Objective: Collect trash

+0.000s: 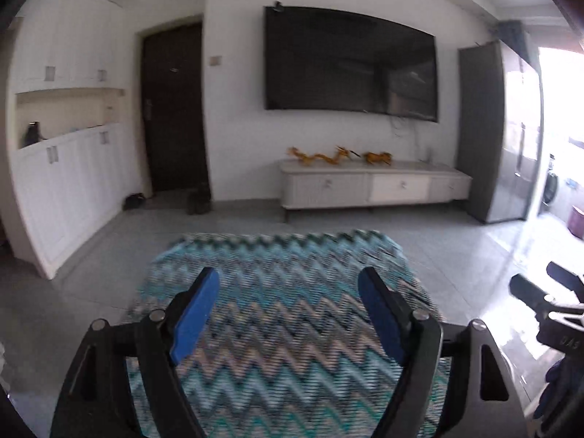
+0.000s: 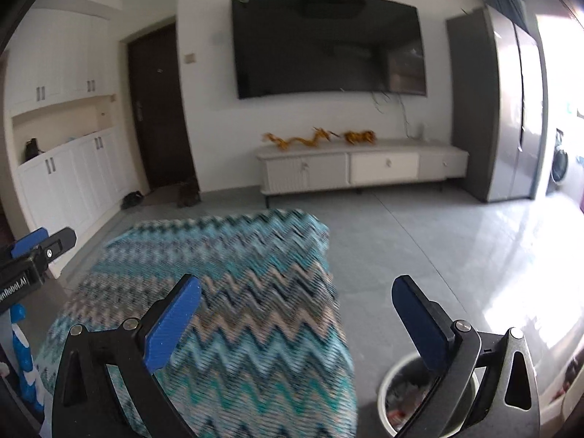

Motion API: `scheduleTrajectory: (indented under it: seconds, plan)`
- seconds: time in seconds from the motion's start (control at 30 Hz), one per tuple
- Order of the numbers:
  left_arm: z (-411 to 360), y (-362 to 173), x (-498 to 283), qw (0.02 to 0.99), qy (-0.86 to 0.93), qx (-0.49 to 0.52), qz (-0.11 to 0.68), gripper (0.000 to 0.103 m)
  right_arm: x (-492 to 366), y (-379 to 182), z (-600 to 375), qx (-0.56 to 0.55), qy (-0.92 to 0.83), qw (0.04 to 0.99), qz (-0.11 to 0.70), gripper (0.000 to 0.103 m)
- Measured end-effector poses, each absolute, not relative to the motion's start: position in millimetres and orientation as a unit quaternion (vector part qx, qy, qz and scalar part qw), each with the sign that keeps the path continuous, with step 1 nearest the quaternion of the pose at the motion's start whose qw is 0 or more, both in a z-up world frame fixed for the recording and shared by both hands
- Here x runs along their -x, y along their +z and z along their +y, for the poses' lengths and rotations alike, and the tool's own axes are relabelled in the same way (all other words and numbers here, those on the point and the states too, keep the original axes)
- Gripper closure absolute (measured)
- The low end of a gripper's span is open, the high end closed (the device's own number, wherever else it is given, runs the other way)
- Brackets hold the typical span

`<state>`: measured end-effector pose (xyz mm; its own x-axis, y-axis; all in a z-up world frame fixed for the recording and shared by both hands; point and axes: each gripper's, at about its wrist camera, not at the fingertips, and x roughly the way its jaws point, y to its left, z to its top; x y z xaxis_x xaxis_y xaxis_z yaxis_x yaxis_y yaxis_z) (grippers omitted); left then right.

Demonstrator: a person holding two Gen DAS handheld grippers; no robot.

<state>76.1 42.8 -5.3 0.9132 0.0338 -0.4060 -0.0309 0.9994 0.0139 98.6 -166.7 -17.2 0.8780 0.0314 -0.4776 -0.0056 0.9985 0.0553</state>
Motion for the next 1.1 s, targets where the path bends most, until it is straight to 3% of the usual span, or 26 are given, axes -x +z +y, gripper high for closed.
scheduleTrajectory:
  seconds: [0.23, 0.67, 1.1]
  plan:
    - [87, -2, -62, 0.98, 0.061, 0.013, 0.19, 0.023, -91, -2, -121, -0.006, 0.019, 0.976, 0.218, 0.0]
    - [113, -3, -40, 0.981, 0.111, 0.024, 0.158, 0.009, -84, 7, -84, 0.036, 0.0, 0.982, 0.183, 0.0]
    - [105, -5, -44, 0.983, 0.099, 0.021, 0.151, 0.009, -91, -1, -104, 0.017, -0.017, 0.983, 0.18, 0.0]
